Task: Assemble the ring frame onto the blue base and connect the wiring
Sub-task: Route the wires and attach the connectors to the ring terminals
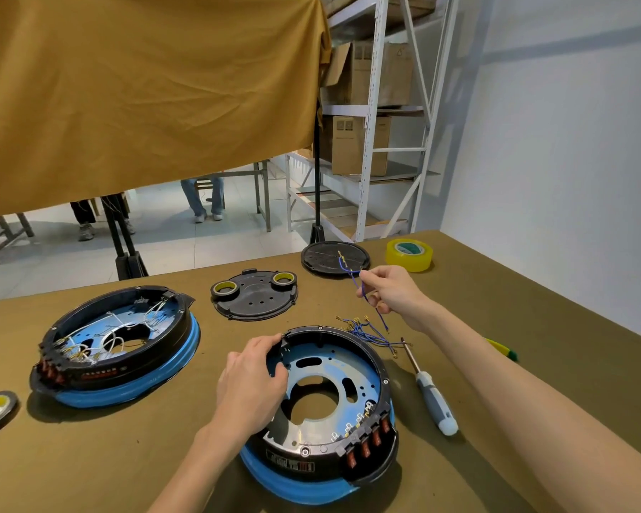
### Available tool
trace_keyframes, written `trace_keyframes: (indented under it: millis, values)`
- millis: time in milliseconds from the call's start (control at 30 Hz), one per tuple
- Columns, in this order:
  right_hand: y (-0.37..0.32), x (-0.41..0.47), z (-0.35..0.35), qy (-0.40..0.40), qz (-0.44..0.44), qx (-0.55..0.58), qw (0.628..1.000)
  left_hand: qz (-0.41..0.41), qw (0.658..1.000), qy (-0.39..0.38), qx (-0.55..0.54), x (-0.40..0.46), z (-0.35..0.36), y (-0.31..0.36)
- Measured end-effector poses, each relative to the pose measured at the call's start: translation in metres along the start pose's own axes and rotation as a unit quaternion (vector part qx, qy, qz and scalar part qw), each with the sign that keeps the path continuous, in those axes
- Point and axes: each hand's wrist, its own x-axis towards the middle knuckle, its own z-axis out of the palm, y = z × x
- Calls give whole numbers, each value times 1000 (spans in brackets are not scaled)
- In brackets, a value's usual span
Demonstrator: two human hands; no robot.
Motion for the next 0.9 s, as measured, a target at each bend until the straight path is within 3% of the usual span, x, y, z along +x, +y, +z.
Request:
trace_keyframes:
  millis: [233,333,433,533,600,800,900]
  values:
    - [-12,-19,-5,-23,25,127,991,1,1000,-2,-4,-1,1,0]
    - [-12,-30,-5,-45,50,195,978,2,999,37,-22,2,-1,4]
    - [-7,-40,-1,-72,82,271,956,34,988,70,-133,7,-10,14]
    - [3,-48,8,-108,108,324,934,43,950,-3,-308,14,-26,38]
    - [10,-54,15,-141,102,332,927,41,926,-12,-374,19,-32,55]
    - [30,-63,28,-178,84,336,921,25,880,27,-474,17,-39,76]
    - [28,-68,31,-149,73,296,941,44,882,18,-468,11,-41,71]
